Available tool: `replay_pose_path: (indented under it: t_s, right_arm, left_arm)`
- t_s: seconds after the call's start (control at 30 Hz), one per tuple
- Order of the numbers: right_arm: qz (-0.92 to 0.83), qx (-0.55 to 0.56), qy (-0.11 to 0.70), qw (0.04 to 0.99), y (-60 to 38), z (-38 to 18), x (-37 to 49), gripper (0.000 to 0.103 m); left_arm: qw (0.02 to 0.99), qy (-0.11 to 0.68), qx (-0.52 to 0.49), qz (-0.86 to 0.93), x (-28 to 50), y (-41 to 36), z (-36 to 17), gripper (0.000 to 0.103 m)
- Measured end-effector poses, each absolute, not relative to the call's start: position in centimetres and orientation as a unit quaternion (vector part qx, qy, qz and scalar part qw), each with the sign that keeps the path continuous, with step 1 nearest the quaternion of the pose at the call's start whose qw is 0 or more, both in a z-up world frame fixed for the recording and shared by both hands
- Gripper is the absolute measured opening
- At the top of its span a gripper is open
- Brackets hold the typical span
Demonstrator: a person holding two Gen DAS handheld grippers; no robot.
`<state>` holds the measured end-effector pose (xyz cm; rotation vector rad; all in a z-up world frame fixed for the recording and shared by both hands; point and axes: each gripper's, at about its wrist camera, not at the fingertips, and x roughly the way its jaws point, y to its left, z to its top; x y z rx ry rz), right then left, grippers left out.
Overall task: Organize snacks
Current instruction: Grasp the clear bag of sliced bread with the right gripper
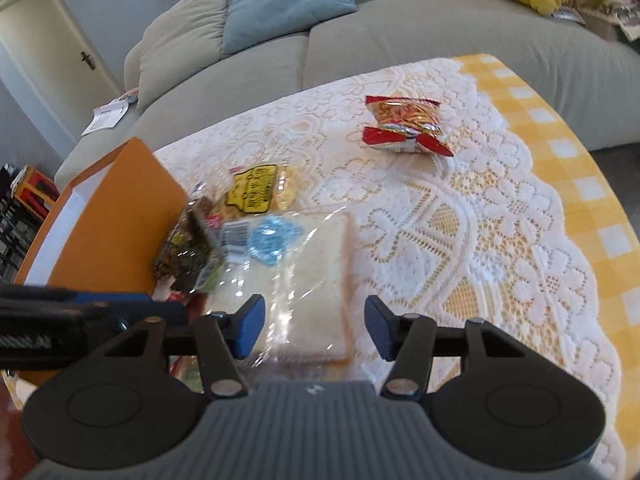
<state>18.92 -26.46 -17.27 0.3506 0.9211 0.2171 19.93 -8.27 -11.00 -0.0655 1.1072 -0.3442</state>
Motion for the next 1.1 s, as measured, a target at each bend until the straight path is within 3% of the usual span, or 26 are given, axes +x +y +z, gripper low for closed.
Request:
replay_pose_path:
  t_s: [0.1, 0.17, 0.27, 0.57, 0.67, 0.93, 1.0, 1.1]
  right_arm:
    - [0.109, 0.178, 0.447, 0.870, -26.9, -18.2, 19.6, 0.055]
    - [0.115, 0.190, 0.455, 0.862, -27.2, -18.9, 20.1, 0.055]
    - [0.127, 0.221, 0.461, 0.850, -27.6, -19.7, 20.7, 0.055]
    - [0.134, 0.254, 0.459, 0.841, -28.2, -20.5, 21.2, 0.055]
    - [0.117, 0.255, 0.457, 0.844, -28.4, -20.3, 21.2, 0.048]
    - [0.117, 0.270, 0.453, 0.841, -28.8, -20.5, 20.9, 0.055]
    - [0.132, 0.277, 0.461, 0.833, -28.4, -20.8, 21.0, 0.044]
    - [0.131, 0.268, 0.456, 0.838, -28.1, -20.6, 20.9, 0.035]
  left_arm:
    - [0.829, 0.536, -0.040, -0.157, 20.4, -8.2, -12.2, 0.053]
    - [0.826, 0.541, -0.041, -0.155, 20.5, -8.2, -12.7, 0.046]
    - [0.823, 0.546, -0.037, -0.154, 20.5, -8.3, -13.0, 0.029]
    - [0.815, 0.558, -0.035, -0.153, 20.9, -8.1, -13.5, 0.028]
    - [0.814, 0.561, -0.034, -0.150, 20.9, -8.1, -13.5, 0.027]
    - [0.810, 0.568, -0.035, -0.139, 21.0, -8.0, -13.7, 0.026]
    - [0.810, 0.569, -0.032, -0.139, 21.1, -8.1, -13.7, 0.026]
    - [0.813, 0.565, -0.017, -0.139, 20.9, -8.4, -13.5, 0.026]
